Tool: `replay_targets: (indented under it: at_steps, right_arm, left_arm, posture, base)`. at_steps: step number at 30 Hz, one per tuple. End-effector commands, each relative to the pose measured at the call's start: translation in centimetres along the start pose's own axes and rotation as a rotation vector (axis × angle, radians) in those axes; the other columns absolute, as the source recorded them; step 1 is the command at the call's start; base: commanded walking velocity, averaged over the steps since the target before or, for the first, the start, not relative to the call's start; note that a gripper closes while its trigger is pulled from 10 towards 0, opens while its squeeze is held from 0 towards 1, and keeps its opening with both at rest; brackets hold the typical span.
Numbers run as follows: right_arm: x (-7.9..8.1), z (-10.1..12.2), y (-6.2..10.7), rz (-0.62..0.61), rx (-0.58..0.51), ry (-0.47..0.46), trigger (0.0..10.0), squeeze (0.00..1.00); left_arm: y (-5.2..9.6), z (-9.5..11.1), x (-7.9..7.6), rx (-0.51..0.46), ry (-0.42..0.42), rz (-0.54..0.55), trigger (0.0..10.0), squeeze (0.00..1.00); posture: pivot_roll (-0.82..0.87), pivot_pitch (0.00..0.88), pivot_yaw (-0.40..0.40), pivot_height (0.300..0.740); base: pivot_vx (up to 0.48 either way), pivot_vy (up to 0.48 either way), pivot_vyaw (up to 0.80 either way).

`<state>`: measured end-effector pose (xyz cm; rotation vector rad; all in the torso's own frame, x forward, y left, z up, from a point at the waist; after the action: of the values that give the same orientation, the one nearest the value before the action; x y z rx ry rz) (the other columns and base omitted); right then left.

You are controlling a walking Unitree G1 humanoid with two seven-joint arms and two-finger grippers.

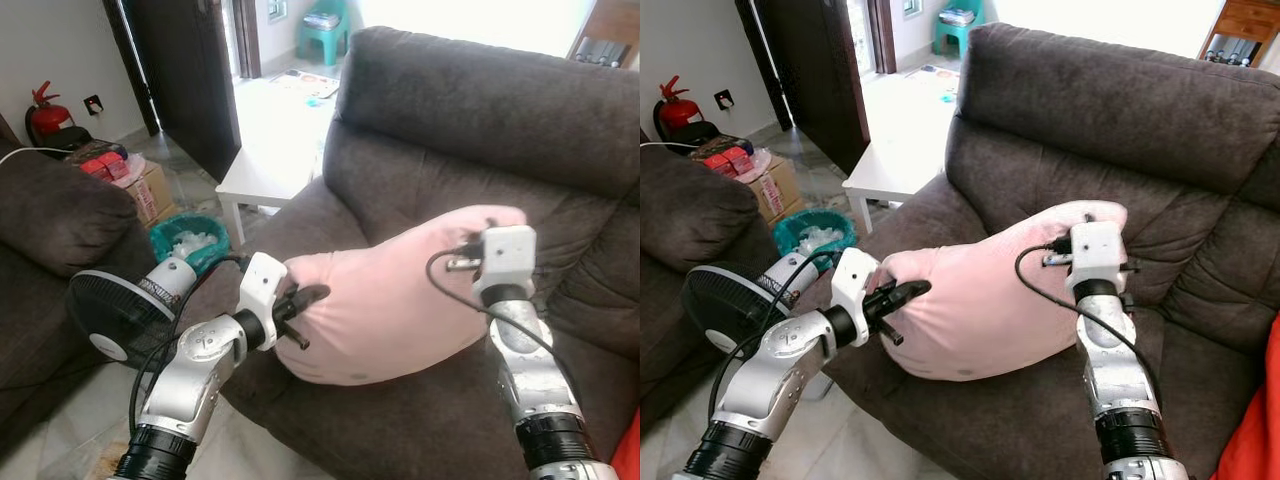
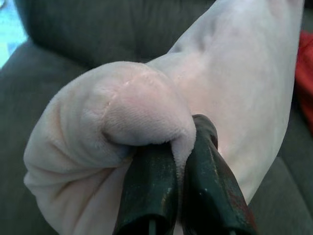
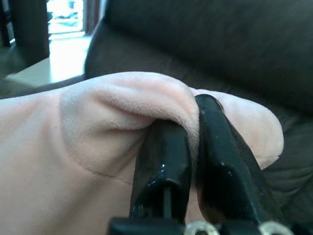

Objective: Move the pillow to the sofa from floor

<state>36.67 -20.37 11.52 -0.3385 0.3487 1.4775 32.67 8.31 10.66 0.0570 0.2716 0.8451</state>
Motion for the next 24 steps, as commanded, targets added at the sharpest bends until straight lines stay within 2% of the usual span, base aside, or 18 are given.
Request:
replay_targets:
  at_steps: [1,14,15,16,24]
  right_arm:
    - [-0.3,2.1,-0.5,-0.006,-0.078,-0.010,10.0,0.00]
    - [0.2,1.8,-0.4,0.031,-0.068,-0.017,10.0,0.00]
    - [0.3,1.8,-0.4,0.036,-0.067,-0.021,10.0,0.81]
    - [0.3,1.8,-0.4,0.039,-0.067,-0.021,10.0,1.00]
    - [0.5,1.9,-0.4,0.053,-0.075,-0.018,10.0,1.00]
  left_arm:
    - [0.2,-0.6,0.2,0.009,0.008,0.008,10.0,0.00]
    - [0.5,-1.5,0.7,0.027,0.018,0.029,10.0,0.00]
    - [0.6,-1.6,0.8,0.029,0.015,0.037,10.0,0.00]
    - [0.6,-1.6,0.9,0.028,0.012,0.041,10.0,0.00]
    - [0.6,-1.6,1.5,0.023,0.000,0.074,10.0,0.00]
  posture:
    - [0.08,0.022,-0.033,0.740]
    - [0.08,0.029,-0.036,0.740]
    - [0.08,0.029,-0.038,0.740]
    - [0.08,0.029,-0.038,0.740]
    - [0.08,0.030,-0.039,0.740]
  base:
    - [0.000,0.000,0.00]
    - [0.000,0.000,0.00]
    - [0.000,0.000,0.00]
    - [0.000,0.000,0.00]
    - [0.000,0.000,0.00]
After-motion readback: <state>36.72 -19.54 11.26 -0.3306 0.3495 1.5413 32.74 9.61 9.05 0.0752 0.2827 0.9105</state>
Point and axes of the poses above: a point about 5 cm out from each wrist's last joint towards the gripper, its own y axis pointing back from the gripper into the wrist, its own z axis along the axis of the wrist's last joint, x = y × z, the point moved 4 cm from there along -y, pointing out of the wrist towards the gripper, and after that the axes turned 10 degrees about y, right-handed, at the moved point
